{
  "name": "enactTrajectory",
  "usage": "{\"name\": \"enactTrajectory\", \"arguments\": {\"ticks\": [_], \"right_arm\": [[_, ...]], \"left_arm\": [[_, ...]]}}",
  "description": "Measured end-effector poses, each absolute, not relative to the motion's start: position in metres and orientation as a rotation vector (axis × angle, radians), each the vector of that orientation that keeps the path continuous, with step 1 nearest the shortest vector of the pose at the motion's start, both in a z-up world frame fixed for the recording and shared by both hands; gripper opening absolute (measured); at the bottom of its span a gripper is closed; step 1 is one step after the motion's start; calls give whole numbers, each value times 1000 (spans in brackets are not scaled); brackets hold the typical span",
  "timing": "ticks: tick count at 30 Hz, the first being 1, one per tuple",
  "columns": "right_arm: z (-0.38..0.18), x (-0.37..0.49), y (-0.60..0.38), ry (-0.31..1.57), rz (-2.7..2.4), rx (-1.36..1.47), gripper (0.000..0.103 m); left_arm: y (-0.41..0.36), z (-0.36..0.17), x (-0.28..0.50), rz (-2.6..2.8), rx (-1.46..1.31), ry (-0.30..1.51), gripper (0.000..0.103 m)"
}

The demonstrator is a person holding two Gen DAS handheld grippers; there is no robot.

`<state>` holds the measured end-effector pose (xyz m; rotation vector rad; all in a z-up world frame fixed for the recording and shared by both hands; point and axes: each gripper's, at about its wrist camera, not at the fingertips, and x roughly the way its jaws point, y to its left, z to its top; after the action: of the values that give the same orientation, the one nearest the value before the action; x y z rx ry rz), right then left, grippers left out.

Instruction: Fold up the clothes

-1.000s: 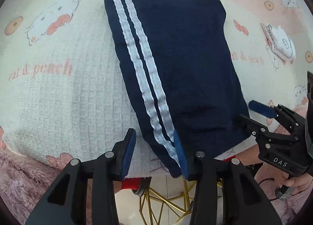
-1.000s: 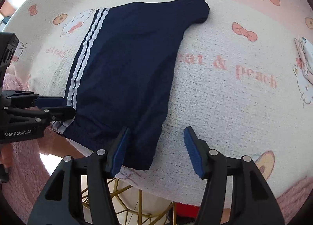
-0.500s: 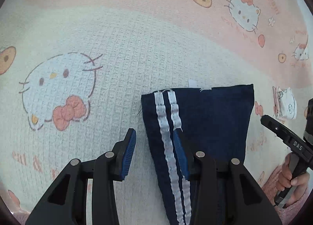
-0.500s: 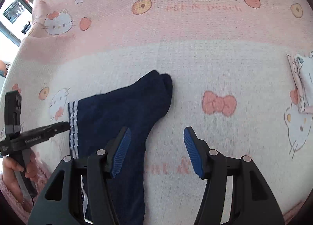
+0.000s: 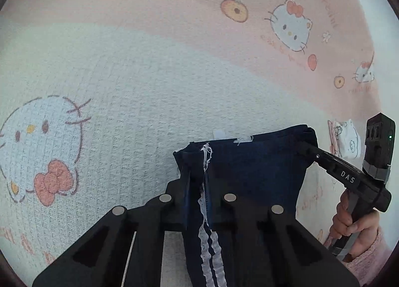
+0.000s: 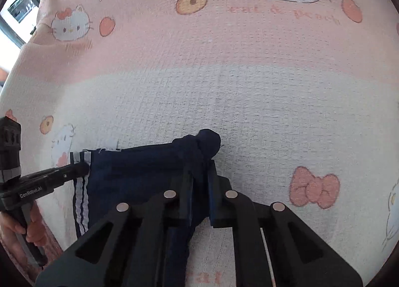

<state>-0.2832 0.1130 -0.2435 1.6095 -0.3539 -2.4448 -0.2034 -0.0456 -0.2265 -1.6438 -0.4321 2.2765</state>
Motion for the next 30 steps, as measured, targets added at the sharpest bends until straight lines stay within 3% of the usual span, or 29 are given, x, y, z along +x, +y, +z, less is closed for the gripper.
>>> {"name": "enactTrajectory", "arguments": {"ticks": [5, 8, 11, 13, 15, 17, 22, 25, 26, 30], "right_arm": [[-220, -270, 157, -415, -2550, 1537, 8], [-243, -284, 169, -389, -2498, 1707, 12], [-250, -293, 176, -396, -2484, 1789, 16], [-225, -282, 176, -412, -2601, 1623, 20], [-207, -268, 171, -415, -2715, 1515, 33], [-203, -261, 157, -414, -2712, 1487, 34], [-230, -255, 107, -111, -2562, 1595, 34], [-253, -265, 113, -65, -2595, 1712, 29], [-256, -266, 119, -85, -2620, 1742, 28], [-212, -238, 149, -494, -2591, 1628, 32]], "left_arm": [[-17, -229, -248, 2198, -1643, -343, 11], [7, -248, -277, 2170, -1721, -310, 13], [12, -221, -260, 2301, -1636, -173, 29], [16, -203, -249, 2383, -1574, -80, 33], [20, -196, -235, 2338, -1533, -80, 33], [26, -199, -227, 2295, -1526, -61, 33], [20, -228, -241, 2241, -1602, -112, 33], [14, -225, -250, 2245, -1636, -155, 33], [12, -221, -252, 2253, -1644, -162, 33], [19, -189, -213, 2228, -1580, -88, 35]]}}
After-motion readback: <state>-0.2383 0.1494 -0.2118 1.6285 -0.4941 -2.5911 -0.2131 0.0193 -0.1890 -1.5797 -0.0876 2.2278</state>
